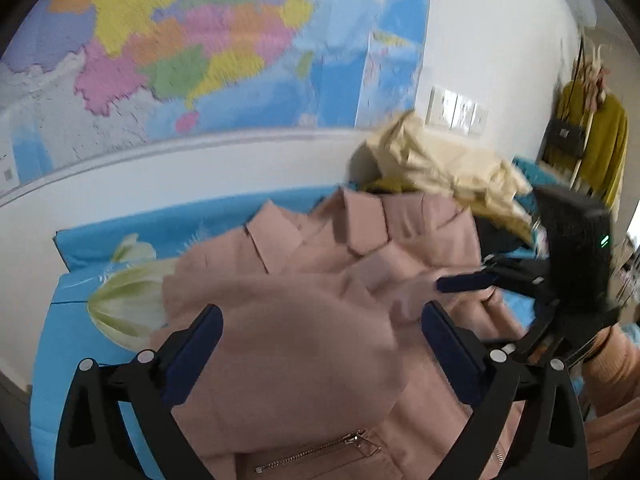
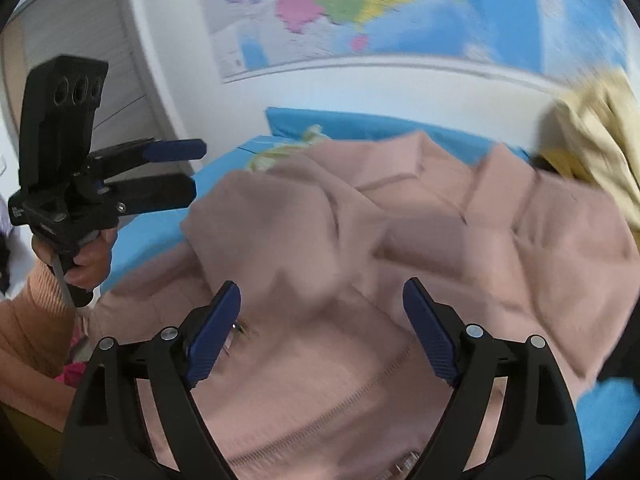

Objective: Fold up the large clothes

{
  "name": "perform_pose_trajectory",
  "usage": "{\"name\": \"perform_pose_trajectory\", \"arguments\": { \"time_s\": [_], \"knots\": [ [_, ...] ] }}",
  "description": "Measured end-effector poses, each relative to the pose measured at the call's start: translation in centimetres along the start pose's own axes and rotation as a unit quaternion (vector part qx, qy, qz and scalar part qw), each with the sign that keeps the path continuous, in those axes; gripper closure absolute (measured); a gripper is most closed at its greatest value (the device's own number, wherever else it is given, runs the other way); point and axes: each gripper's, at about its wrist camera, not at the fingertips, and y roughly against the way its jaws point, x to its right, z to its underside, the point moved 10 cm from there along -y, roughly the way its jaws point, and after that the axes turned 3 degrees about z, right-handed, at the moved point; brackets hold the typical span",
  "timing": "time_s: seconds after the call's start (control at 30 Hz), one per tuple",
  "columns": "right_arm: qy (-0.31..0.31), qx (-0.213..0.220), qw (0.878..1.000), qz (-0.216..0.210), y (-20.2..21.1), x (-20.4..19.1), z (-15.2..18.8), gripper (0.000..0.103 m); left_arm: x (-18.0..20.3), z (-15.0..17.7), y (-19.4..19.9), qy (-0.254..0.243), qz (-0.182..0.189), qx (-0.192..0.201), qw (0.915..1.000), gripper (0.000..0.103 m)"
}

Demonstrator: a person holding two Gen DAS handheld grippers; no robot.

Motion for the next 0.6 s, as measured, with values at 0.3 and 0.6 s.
{"name": "perform_pose_trajectory", "arguments": {
  "time_s": [0.3,0.6],
  "knots": [
    [0.053,-0.040,0.998,-0.011,-5.5,-4.0,-1.7,0.010,-4.9,0.1,2.9,0.084,-0.008,0.033,0.9959,0.007],
    [0.019,-0.063,0.997,-0.050,-8.2,-2.2,-1.9,0.098,-8.7,3.8,3.3,0.137,-0.029,0.000,0.9902,0.007]
  ]
}}
